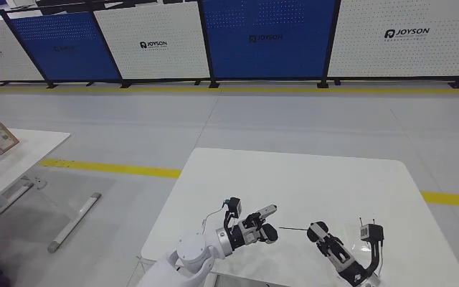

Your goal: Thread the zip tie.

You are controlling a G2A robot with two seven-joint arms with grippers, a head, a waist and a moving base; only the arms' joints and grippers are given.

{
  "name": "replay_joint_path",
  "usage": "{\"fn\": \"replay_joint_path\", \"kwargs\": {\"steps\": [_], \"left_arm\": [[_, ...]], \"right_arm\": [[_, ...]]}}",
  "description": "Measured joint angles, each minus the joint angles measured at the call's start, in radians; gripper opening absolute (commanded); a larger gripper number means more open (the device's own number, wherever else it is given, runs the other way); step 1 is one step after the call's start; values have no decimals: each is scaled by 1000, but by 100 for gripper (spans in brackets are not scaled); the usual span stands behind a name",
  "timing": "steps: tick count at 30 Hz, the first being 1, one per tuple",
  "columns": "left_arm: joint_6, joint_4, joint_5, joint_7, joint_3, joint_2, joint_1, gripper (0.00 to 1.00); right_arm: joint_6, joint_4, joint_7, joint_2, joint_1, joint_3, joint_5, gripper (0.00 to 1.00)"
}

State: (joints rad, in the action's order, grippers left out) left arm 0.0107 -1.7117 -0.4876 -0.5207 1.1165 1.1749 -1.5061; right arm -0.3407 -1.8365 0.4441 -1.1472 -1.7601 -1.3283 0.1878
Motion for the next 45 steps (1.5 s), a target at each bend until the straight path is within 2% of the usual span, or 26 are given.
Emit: {"fn": "replay_joint_path", "kwargs": {"steps": [4, 45], "left_arm": [[0, 0, 0, 0, 0, 0, 0, 100], [-1, 3, 0, 2, -3, 0, 1, 100]], "right_arm": [[1, 14, 12, 2, 2, -19, 10, 0], [1, 13, 11, 2, 2, -19, 9, 0]]}}
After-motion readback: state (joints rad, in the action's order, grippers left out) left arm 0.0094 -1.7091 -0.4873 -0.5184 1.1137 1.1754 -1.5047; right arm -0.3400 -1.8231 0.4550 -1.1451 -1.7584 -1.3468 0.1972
